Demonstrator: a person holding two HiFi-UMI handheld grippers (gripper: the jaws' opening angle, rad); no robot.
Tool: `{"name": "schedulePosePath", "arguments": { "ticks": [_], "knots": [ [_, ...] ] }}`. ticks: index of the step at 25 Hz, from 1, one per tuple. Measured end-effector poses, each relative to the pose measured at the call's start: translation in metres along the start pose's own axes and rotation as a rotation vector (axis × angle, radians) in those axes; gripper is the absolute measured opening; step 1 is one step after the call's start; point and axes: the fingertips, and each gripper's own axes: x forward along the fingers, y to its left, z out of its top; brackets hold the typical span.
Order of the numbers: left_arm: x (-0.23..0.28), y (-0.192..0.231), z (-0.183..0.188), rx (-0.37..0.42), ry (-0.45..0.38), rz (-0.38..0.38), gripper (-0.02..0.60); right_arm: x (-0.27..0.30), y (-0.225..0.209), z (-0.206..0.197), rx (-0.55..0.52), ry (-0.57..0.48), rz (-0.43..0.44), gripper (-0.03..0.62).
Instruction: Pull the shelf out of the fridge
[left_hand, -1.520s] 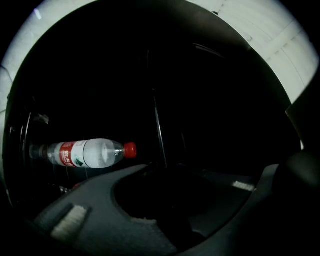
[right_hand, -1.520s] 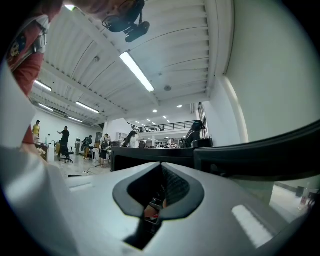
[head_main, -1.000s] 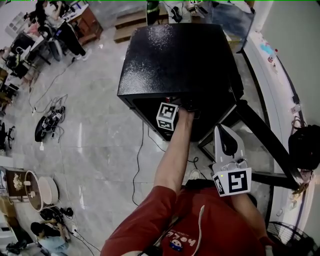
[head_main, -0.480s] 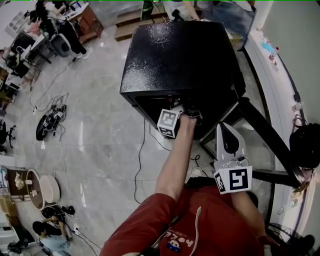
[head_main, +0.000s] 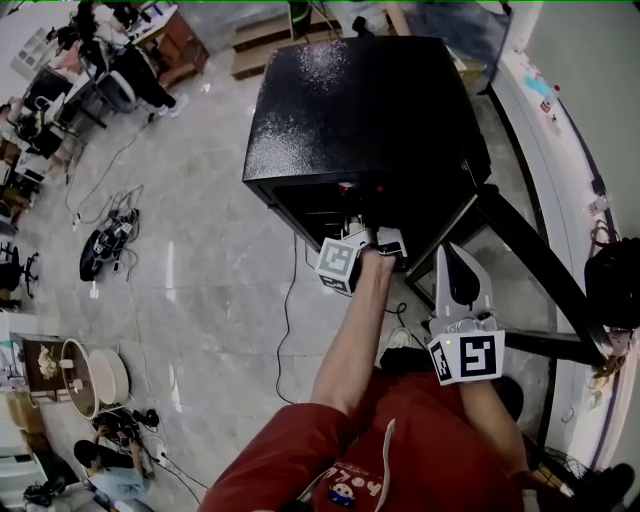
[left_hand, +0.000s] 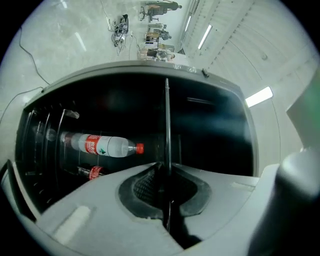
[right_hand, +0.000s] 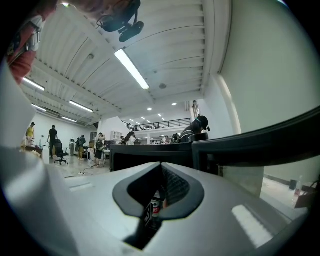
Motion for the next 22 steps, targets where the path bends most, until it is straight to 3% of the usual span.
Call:
{"name": "schedulePosePath", "arguments": {
  "ticks": [12, 22],
  "knots": [
    [-0.05, -0.009, 0.002, -0.015, 0.027, -0.004, 0.015, -0.017, -0.005, -0.005, 0.035, 0.004, -0.047, -0.002],
    [-0.088, -0.018, 0.006, -0.044, 0.109, -0.021, 0.018, -0.031, 0.002, -0.011, 0.044, 0.016, -0.11, -0.002]
  ]
}}
